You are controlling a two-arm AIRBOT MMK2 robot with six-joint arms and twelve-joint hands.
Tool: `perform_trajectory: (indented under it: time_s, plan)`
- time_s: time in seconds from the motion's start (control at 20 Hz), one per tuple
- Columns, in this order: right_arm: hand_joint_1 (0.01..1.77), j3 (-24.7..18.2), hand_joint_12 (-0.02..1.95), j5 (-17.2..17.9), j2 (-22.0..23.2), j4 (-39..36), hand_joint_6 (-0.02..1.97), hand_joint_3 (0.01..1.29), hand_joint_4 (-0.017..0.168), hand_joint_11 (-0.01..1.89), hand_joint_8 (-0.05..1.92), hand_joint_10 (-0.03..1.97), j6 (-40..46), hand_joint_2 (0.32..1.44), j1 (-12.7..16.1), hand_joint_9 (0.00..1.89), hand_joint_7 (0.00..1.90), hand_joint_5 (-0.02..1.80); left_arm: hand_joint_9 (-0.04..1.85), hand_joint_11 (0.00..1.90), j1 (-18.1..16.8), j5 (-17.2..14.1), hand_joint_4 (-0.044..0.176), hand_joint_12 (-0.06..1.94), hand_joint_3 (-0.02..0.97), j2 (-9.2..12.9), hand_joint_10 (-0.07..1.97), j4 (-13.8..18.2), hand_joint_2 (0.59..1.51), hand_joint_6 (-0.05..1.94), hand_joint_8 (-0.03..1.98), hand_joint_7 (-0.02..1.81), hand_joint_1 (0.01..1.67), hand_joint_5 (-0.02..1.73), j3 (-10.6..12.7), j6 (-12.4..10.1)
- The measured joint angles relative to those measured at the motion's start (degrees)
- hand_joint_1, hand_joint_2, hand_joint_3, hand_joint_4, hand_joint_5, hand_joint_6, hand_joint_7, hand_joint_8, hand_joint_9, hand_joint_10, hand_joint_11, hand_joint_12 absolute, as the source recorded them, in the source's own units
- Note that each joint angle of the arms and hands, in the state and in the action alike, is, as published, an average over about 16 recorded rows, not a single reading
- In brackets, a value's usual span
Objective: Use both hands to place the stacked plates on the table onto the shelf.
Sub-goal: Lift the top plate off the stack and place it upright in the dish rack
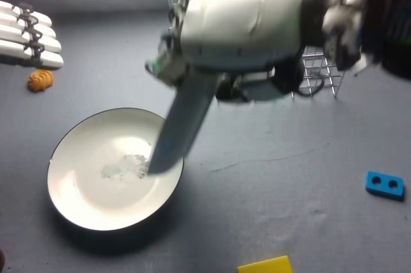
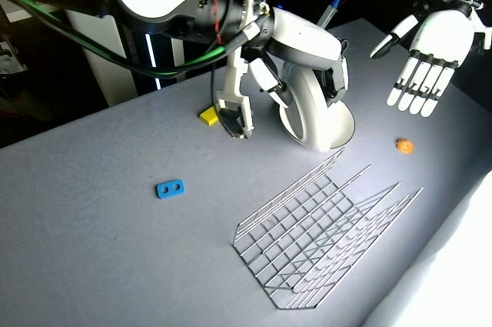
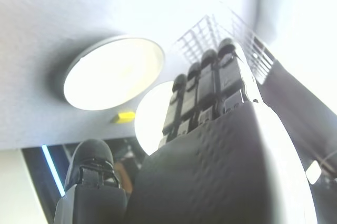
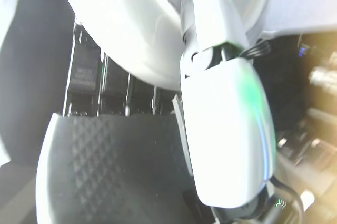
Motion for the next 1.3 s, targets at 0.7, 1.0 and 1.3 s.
perform_trajectory:
  time_s: [0.7, 1.0, 1.3]
  plan:
    - [1.33, 2.9, 1.3, -3.9, 3.4, -8.2, 1.28, 0.01, -0.005, 0.72, 1.13, 1.22, 35.8, 1.04, 9.2, 0.9, 0.88, 0.73, 0.01, 0.01, 2.5, 1.0, 0.005, 0.0, 0.005, 0.6, 0.01, 0.8, 1.17, 0.01, -0.01, 0.02, 0.02, 0.02, -5.2, 0.5]
    - [1.33, 5.5, 1.31, -8.1, 3.8, -5.1, 1.27, 0.01, -0.006, 0.71, 1.13, 1.22, 38.8, 1.04, 10.7, 0.9, 0.89, 0.74, 0.02, 0.01, 6.5, 2.3, 0.005, 0.0, 0.005, 0.6, 0.01, -1.0, 1.173, 0.01, -0.01, 0.02, 0.02, 0.02, -8.5, 2.2]
    - [1.34, 9.0, 1.31, -9.4, 3.8, -2.1, 1.24, 0.01, -0.008, 0.72, 1.11, 1.21, 39.1, 1.06, 11.0, 0.89, 0.9, 0.76, 0.02, 0.01, 10.1, 4.1, 0.004, 0.0, 0.005, 0.4, 0.01, -3.1, 1.176, 0.01, -0.01, 0.02, 0.02, 0.02, -10.8, 4.0]
